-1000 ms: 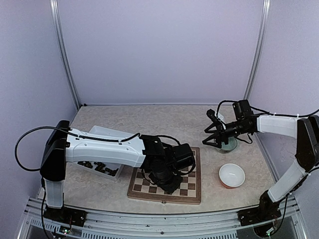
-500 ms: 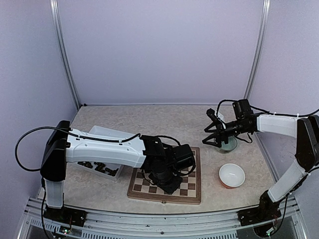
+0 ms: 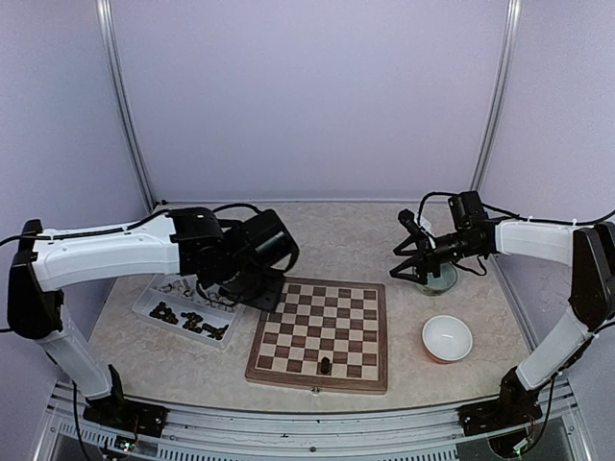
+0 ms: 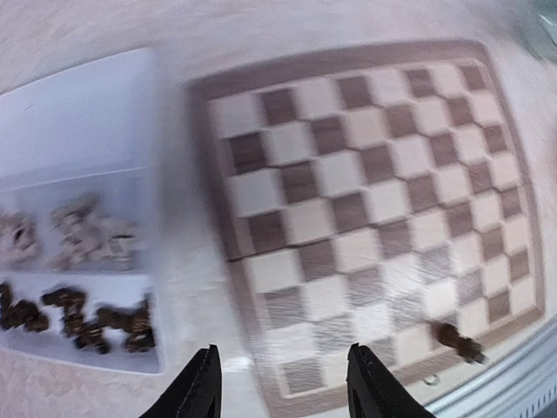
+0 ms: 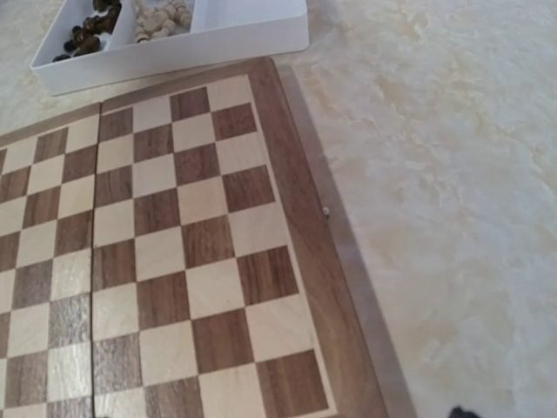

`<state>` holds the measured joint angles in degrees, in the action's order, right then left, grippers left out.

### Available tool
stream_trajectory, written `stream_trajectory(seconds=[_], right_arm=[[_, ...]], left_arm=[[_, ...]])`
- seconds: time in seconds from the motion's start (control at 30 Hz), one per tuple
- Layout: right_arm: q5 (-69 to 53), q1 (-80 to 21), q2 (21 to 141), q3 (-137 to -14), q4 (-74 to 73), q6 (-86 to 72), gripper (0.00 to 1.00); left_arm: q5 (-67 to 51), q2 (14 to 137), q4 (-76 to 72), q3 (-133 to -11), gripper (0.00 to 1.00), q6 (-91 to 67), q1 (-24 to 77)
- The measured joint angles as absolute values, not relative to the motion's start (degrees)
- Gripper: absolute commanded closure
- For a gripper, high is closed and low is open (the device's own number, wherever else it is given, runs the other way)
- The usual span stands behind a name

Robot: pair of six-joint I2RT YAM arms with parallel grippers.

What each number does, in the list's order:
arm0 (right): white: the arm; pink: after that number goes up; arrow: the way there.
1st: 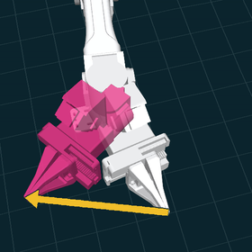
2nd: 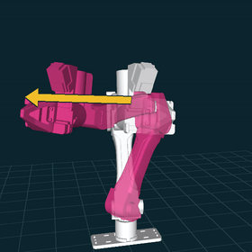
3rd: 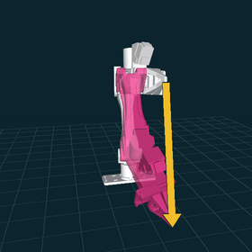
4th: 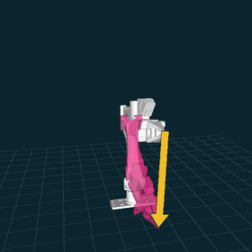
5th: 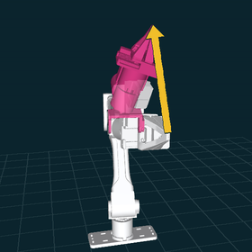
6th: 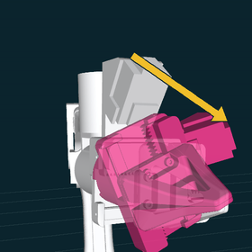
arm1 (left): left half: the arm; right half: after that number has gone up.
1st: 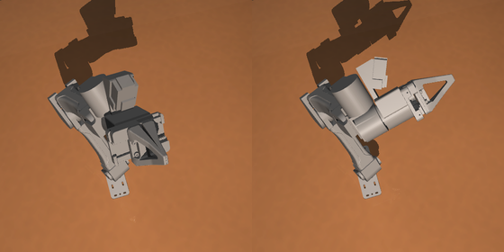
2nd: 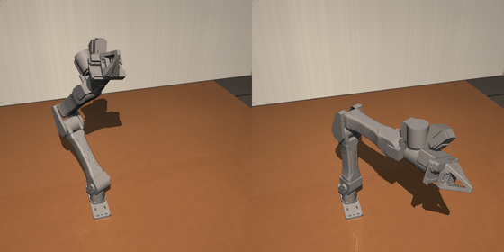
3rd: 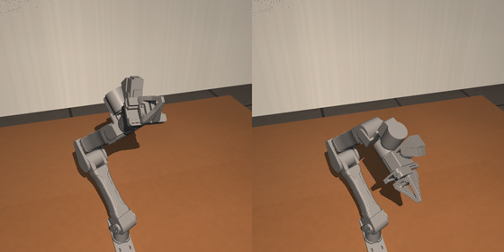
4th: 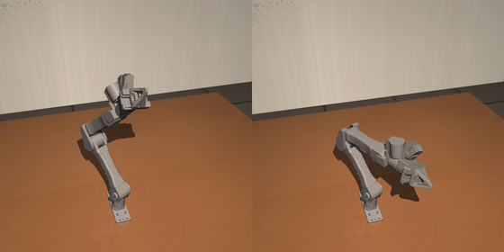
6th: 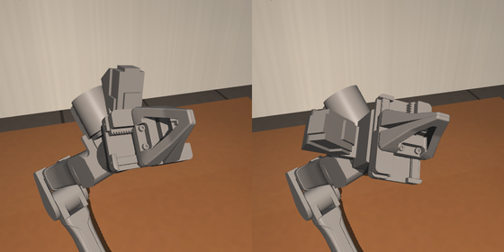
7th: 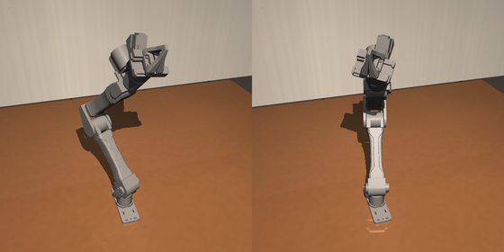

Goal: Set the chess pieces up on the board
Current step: Place the queen at d8, then pick up the rook from the storage box.

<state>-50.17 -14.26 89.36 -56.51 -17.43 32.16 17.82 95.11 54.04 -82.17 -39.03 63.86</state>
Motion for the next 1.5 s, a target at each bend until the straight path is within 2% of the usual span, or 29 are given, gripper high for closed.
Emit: stream_trajectory(seconds=[0.2, 0.37, 0.57, 0.73, 0.93, 1.5], right_arm=[[-50.1, -14.3, 89.4, -56.5, -17.6, 32.3, 0.17], [-50.1, -14.3, 89.4, -56.5, -17.8, 32.4, 0.17], [-50.1, -14.3, 89.4, -56.5, -17.8, 32.4, 0.17], [-50.1, -14.3, 89.4, -56.5, -17.9, 32.8, 0.17], [-50.1, -14.3, 89.4, -56.5, -18.2, 33.2, 0.17], [-50.1, -14.3, 89.5, -57.5, -19.8, 33.9, 0.18]], left_arm=[[20.5, 81.9, 54.7, -65.4, 0.52, -43.3, 47.4], [19.6, 76.8, 54.3, -56.4, 0.54, -43.4, 36.2], [18.2, 74.8, 52.0, -52.2, 0.60, -40.4, 24.8], [13.2, 74.8, 47.2, -50.7, 0.70, -36.5, 16.8], [9.5, 79.7, 43.0, -50.6, 0.75, -33.7, 12.5], [6.7, 86.1, 39.8, -49.9, 0.74, -31.8, 12.5]])
